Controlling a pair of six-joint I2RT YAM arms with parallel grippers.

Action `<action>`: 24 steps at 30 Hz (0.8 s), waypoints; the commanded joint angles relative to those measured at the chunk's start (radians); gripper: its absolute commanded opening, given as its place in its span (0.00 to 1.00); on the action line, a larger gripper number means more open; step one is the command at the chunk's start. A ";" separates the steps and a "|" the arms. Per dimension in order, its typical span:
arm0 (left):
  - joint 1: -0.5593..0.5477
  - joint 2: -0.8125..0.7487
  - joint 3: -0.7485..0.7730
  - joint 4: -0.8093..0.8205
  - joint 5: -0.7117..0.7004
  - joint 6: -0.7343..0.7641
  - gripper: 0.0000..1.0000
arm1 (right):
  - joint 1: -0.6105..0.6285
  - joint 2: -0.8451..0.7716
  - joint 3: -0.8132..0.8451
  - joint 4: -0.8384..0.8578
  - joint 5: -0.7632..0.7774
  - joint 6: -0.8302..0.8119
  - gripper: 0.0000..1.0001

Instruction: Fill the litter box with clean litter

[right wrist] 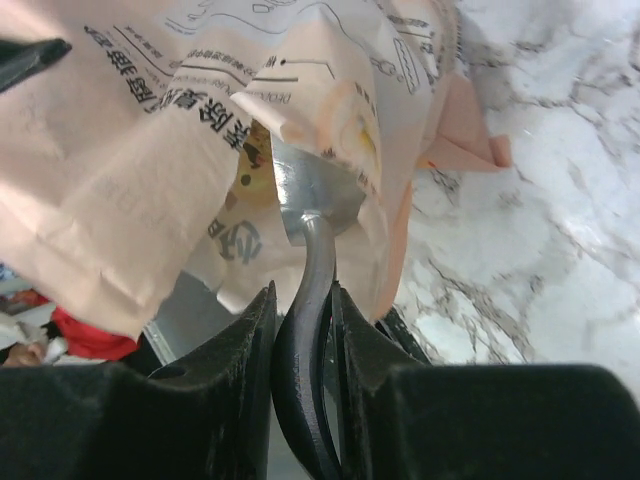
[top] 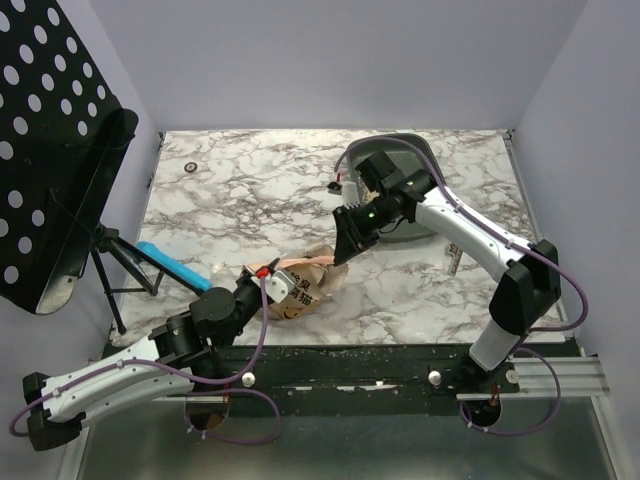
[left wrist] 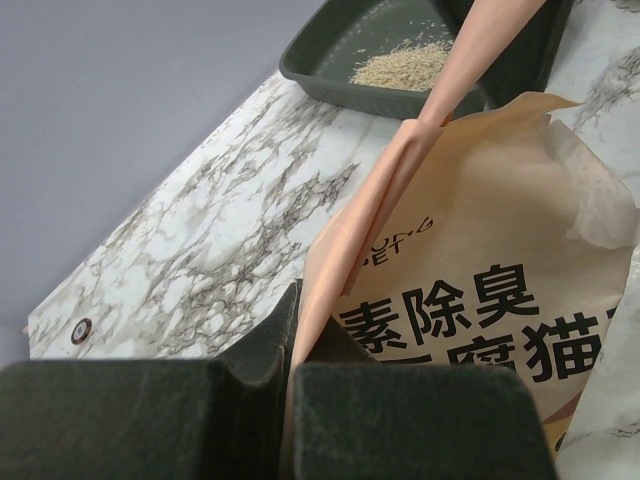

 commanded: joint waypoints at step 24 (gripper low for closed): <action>-0.007 -0.024 0.015 0.113 0.114 -0.012 0.00 | -0.012 -0.106 -0.575 1.136 -0.421 0.559 0.00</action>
